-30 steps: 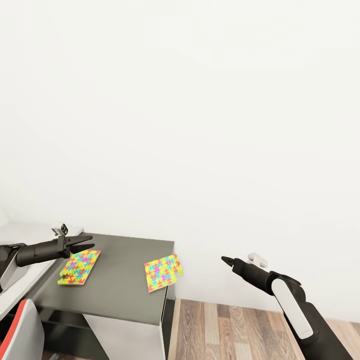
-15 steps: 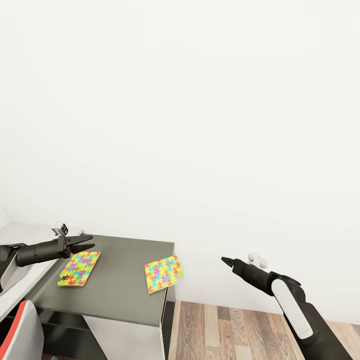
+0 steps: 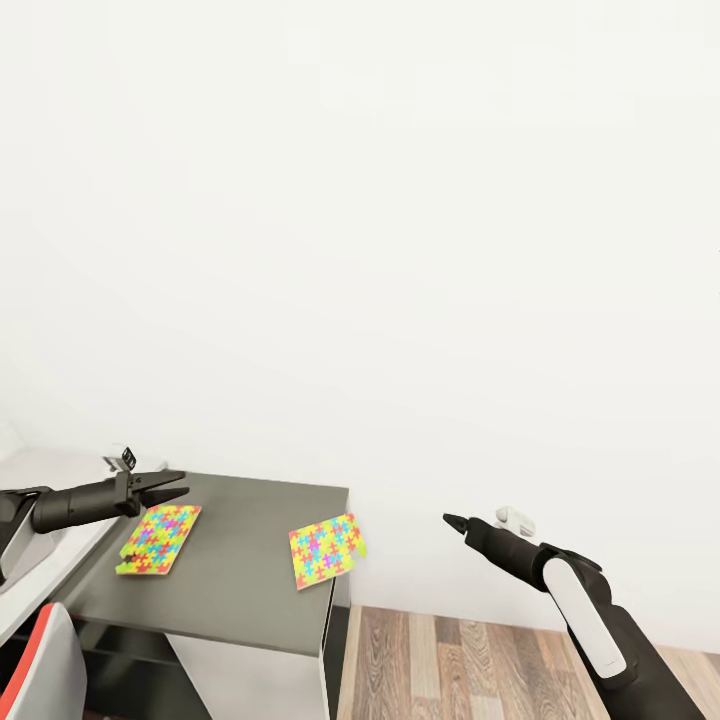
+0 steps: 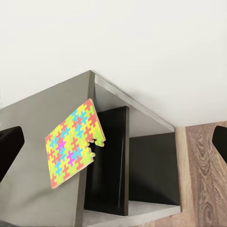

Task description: Put all the toys in the child's room - the three board games (two on the bed and one on the table), the two jigsaw puzzles on the table, and the tennis ball on the table - inside the toy box on the table in the child's room.

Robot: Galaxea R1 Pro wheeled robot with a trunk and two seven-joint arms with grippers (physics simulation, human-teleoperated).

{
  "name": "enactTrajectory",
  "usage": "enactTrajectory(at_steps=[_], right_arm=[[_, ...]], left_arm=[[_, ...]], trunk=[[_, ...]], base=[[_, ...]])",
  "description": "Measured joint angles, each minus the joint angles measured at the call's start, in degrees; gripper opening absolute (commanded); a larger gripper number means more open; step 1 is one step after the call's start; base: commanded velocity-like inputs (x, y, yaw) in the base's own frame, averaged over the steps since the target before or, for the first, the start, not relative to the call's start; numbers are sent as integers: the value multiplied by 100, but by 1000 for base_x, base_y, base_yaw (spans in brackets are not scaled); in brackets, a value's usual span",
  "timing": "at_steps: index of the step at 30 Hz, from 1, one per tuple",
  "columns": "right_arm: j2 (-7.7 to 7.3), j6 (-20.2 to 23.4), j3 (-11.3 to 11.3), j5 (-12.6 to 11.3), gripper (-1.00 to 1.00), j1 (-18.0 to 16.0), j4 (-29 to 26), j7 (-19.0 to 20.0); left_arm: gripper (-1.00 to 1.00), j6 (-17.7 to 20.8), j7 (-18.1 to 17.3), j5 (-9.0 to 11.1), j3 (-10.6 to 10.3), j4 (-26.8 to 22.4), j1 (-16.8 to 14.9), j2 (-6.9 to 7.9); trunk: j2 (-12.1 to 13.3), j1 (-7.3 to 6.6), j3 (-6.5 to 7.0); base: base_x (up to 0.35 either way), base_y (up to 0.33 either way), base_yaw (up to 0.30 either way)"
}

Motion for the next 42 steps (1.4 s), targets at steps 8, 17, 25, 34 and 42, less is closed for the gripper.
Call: enactTrajectory(at_steps=[8, 17, 25, 34, 42], right_arm=[[0, 1, 0, 1, 100, 0, -3, 2], [0, 7, -6, -6, 100, 0, 15, -6], [13, 7, -11, 1, 100, 0, 76, -16], [1, 66, -171, -650, 100, -362, 1696, 930], [22, -166, -259, -956, 100, -597, 2436, 1994]], left_arm=[[100, -4, 0, -2, 0, 0, 0, 7], [100, -2, 0, -6, 0, 0, 0, 9], [100, 2, 0, 4, 0, 0, 0, 13], [100, 3, 0, 12, 0, 0, 0, 2], [100, 3, 0, 19, -8, 0, 0, -22]], trunk=[[0, 0, 71], [1, 0, 85], [1, 0, 85], [1, 1, 85], [1, 0, 85]], base=[[0, 0, 0], [0, 0, 0], [18, 0, 0], [15, 0, 0], [1, 0, 0]])
